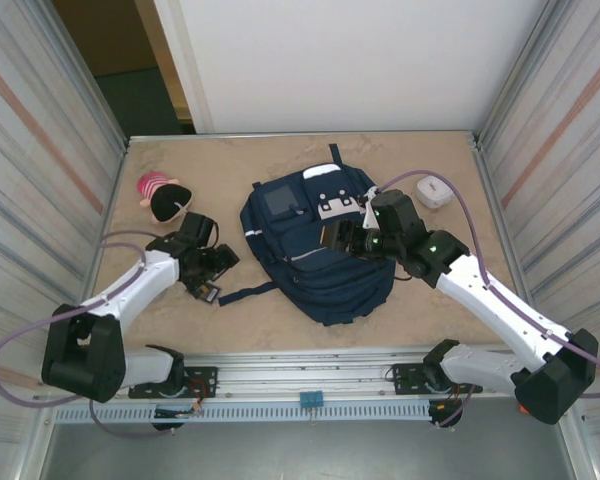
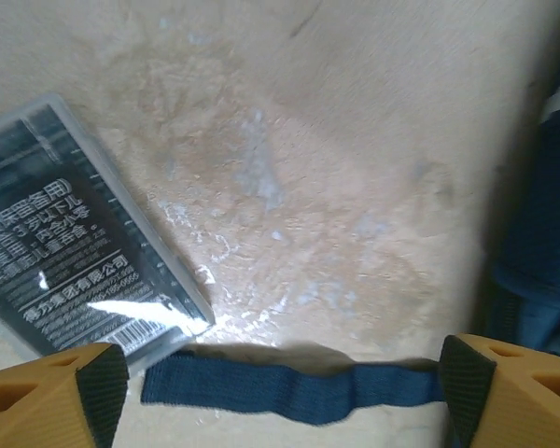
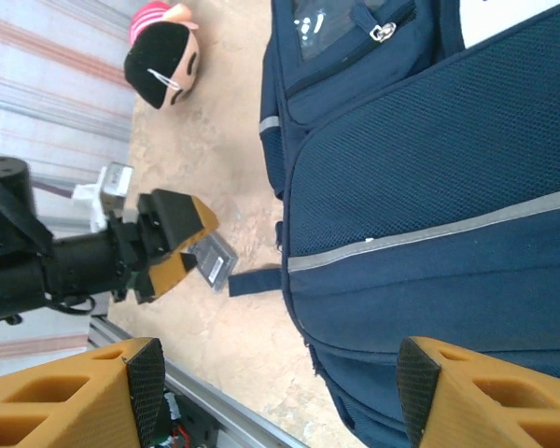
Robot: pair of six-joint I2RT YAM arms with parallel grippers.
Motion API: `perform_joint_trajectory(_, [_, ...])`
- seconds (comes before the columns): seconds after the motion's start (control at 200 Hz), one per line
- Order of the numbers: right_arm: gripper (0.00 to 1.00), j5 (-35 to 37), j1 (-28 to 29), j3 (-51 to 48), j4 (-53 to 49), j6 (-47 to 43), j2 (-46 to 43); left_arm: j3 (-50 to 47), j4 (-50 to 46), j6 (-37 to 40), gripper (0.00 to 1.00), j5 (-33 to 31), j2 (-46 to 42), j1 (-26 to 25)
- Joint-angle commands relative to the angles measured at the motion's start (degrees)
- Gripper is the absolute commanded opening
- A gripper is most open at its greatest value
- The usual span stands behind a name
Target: Pack the student bag
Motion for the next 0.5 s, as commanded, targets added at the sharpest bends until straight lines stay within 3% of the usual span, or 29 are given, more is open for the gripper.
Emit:
perform_joint_trajectory(0.0, [0.67, -0.8, 0.5, -0.2, 1.8, -1.8, 1.2, 4.0, -13.3, -6.7, 0.87, -4.3, -3.6, 0.0])
perform_joint_trajectory(0.16, [0.67, -2.1, 0.5, 0.1, 2.7, -2.6, 2.7, 4.9, -19.8, -14.2, 0.87, -6.8, -3.3, 0.8])
perform_joint_trajectory(0.301, [0.67, -2.8, 0.5, 1.1, 1.8, -3.7, 3.5, 1.9, -16.5, -18.5, 0.86, -4.8, -2.2, 2.2])
perform_joint_trajectory(0.496, [0.67, -2.6, 0.5, 0.8, 1.6, -4.4, 3.3, 0.2, -11.6, -18.6, 0.81, -5.2, 1.1, 4.5])
